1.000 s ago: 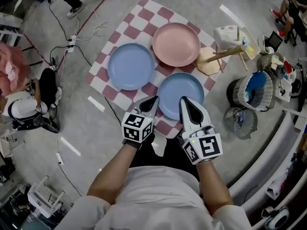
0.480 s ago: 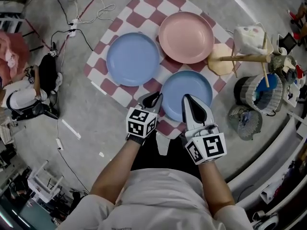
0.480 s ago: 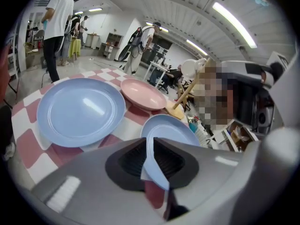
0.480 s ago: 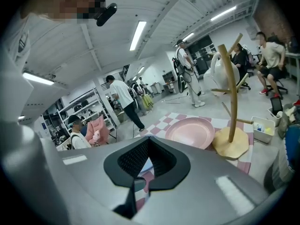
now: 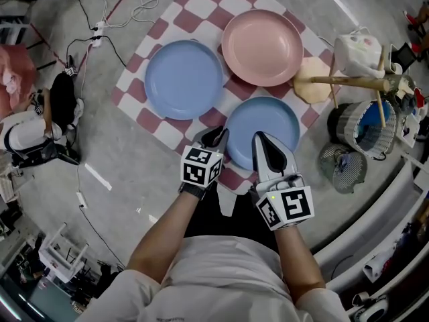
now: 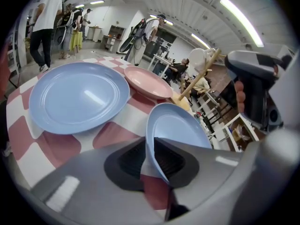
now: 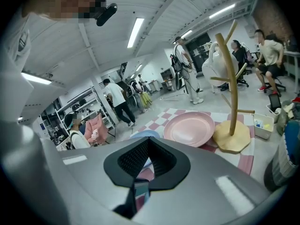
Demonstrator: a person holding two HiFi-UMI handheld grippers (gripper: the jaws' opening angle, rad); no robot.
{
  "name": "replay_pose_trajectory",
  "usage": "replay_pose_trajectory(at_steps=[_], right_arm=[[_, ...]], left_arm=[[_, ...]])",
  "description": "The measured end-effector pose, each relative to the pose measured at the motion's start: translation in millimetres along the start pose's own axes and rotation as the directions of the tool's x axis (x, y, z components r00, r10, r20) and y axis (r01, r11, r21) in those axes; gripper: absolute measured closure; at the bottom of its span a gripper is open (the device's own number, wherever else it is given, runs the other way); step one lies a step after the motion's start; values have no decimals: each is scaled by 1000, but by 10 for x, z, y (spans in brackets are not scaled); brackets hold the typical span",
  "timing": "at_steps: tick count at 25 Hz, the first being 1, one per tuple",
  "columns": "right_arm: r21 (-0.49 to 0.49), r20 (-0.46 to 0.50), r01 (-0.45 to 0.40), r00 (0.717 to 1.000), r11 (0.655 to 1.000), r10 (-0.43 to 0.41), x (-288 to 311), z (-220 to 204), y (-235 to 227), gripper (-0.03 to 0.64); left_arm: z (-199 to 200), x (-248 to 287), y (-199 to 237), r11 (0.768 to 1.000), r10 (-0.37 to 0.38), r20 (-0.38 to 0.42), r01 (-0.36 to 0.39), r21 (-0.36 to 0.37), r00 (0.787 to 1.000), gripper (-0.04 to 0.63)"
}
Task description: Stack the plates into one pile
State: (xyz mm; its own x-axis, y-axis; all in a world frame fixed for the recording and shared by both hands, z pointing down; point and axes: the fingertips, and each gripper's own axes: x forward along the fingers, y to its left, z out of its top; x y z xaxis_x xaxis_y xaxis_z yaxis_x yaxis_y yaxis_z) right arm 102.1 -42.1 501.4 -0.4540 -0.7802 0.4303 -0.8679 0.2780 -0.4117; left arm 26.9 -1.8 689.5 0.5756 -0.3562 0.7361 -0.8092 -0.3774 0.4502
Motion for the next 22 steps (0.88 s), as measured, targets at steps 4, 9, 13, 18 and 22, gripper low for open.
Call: replay_pose_trajectory(at_steps=[4,9,13,18,22], right_arm=[[1,0,3,1000,1000,-3,27,-18,15,607],[-1,-6,10,1000,1000,-10,-3,-32,-16,607],[3,-8,20,1000,1000,-20,-24,-30,-54,607],[5,-9,25,1000,1000,-25,-57,-17,-79,608],[9,-7,29,1000,1000,-29,-74,-8,-92,607]], left_arm=[[-37,90,12,1000,7,-29,-7,7,1000,581],[-56,154,38,999,32,-51,-32,1,998,580],[-66,208,59,999,50,-63,-51,-18,997,580],[-5,204,50,995,45,-29,-47,-87,999,578],[41,184,6,995,18,-16,-19,-93,1000,578]])
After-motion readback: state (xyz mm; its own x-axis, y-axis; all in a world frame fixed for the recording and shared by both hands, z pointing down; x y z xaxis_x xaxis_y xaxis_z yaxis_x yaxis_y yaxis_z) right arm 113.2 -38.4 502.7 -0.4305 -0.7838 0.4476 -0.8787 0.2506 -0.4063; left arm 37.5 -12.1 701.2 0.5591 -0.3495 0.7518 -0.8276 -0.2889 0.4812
